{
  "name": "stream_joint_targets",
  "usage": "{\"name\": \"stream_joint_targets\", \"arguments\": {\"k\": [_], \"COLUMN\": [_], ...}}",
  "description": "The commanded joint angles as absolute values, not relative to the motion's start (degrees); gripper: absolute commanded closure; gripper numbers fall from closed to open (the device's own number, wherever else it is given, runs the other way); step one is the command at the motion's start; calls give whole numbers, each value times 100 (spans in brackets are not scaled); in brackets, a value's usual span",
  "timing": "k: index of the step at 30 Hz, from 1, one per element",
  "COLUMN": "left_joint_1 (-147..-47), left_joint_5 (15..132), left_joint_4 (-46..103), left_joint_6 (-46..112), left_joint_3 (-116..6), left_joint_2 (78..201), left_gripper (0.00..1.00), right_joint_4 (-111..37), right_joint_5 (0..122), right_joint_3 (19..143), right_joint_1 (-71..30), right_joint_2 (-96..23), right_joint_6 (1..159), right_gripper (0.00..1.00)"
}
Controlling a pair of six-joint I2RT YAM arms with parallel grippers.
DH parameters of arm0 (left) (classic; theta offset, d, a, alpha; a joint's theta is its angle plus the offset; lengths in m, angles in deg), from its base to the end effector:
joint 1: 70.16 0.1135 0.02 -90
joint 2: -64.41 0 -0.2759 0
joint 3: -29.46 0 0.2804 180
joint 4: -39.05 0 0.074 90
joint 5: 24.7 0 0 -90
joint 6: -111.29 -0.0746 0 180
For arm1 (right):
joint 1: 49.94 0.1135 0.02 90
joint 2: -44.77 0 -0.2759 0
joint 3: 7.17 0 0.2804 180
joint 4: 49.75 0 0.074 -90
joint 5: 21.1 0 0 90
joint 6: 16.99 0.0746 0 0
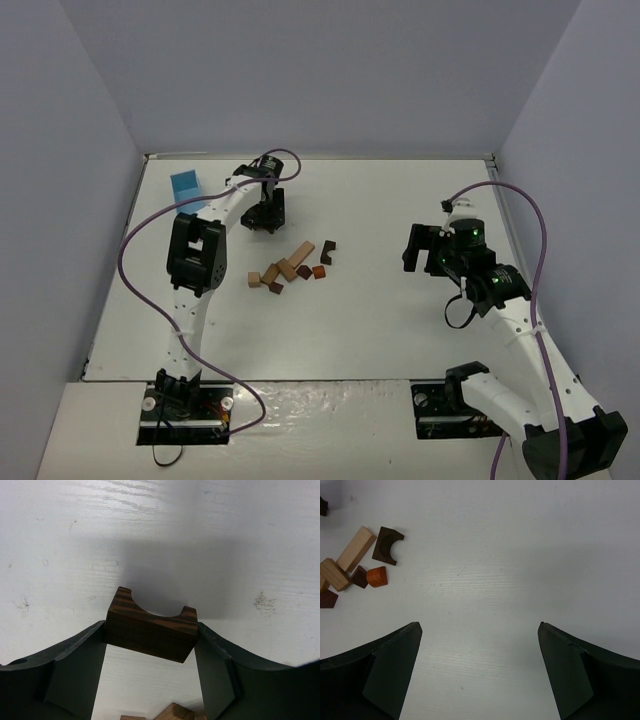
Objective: Build the wood block tower
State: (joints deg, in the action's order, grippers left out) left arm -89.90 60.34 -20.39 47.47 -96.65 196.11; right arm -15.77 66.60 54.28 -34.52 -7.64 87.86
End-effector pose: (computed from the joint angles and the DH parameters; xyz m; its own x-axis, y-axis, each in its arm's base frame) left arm 0.5154 -0.1781 0.1577 -0.8990 -0.1444 -0.4134 -0.1053 0.9877 -0.1159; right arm 0.2530 0.0729 0.3135 -0.4700 0.1360 -0.8721 -0.1865 0.9504 0.2487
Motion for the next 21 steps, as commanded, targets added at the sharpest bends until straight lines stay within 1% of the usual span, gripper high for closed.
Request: {"name": "stream_joint_targets", "arguments": {"k": [1,6,12,17,21], "left_joint_1": [-8949,-8941,-8914,-8914,-8964], "left_joint_5": [5934,5972,6031,6041,6078], "left_joint_4": [-2025,-2042,-2033,-2044,-2044], "left_joint_6": [5112,5210,5295,5319,5265], "left_joint_3": [-9823,-9856,-9891,-9915,-9845], "left_joint_2": [19476,19444,19429,19386,19136], "left_gripper": [62,43,29,23,22], "right_joint_4": [-1911,-1920,-1940,-1964,-1973], "right_joint_5": [6731,6697,6662,6650,6646], "right_joint_3": [5705,5718,5657,5629,5607], "right_joint_1": [-3430,-3430,-3430,-3430,-3430], "right_joint_2": [-896,-920,-899,-856,-817], "right_joint_6": [8670,8629,8637,8642,8655], "right_gripper": [0,0,0,0,0]}}
